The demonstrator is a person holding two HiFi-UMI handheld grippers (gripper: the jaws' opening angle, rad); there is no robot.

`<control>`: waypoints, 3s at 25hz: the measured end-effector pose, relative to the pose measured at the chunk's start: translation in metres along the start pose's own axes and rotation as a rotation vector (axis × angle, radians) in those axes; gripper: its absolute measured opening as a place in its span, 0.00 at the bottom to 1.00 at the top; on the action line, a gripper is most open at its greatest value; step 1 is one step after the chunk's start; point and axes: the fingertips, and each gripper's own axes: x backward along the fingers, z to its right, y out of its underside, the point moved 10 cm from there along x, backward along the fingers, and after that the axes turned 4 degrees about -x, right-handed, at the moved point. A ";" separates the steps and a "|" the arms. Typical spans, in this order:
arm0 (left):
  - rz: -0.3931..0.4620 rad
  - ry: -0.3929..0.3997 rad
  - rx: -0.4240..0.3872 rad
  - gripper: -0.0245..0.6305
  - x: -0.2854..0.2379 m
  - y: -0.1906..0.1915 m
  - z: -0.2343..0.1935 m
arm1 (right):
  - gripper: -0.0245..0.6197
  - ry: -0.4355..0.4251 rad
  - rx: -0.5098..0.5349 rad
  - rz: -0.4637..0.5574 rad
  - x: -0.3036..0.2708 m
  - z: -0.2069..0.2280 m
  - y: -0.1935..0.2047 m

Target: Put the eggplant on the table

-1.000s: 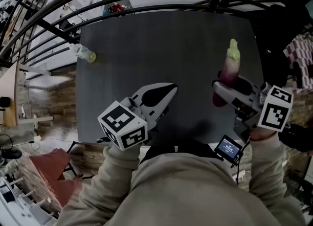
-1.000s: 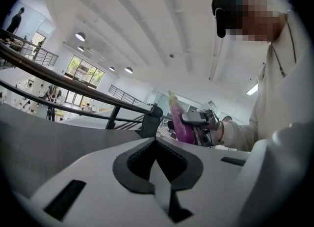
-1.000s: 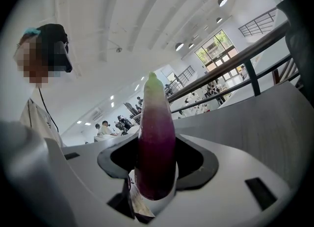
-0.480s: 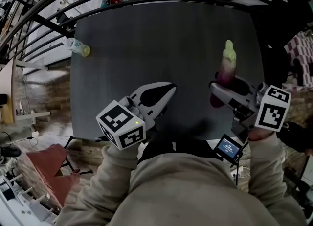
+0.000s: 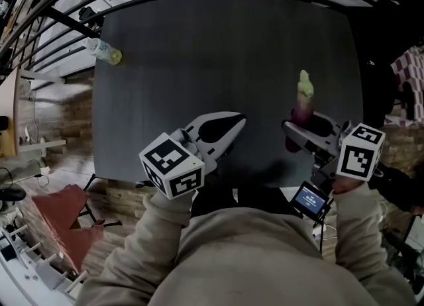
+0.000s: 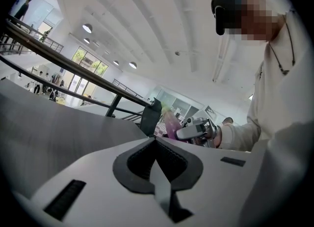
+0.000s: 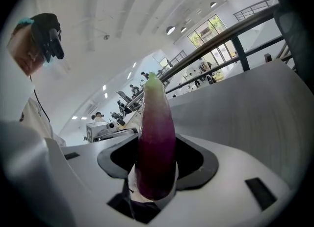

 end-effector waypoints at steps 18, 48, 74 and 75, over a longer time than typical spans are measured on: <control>-0.032 -0.013 0.139 0.04 -0.001 0.066 -0.007 | 0.39 0.043 -0.086 -0.124 -0.033 0.043 0.054; -0.091 -0.061 0.280 0.04 0.001 0.148 -0.023 | 0.39 0.255 -0.138 -0.347 -0.074 0.113 0.138; -0.090 -0.029 0.319 0.04 -0.001 0.157 -0.022 | 0.39 0.443 -0.140 -0.436 -0.078 0.140 0.159; -0.094 -0.027 0.315 0.04 -0.002 0.157 -0.022 | 0.39 0.442 -0.140 -0.439 -0.078 0.140 0.159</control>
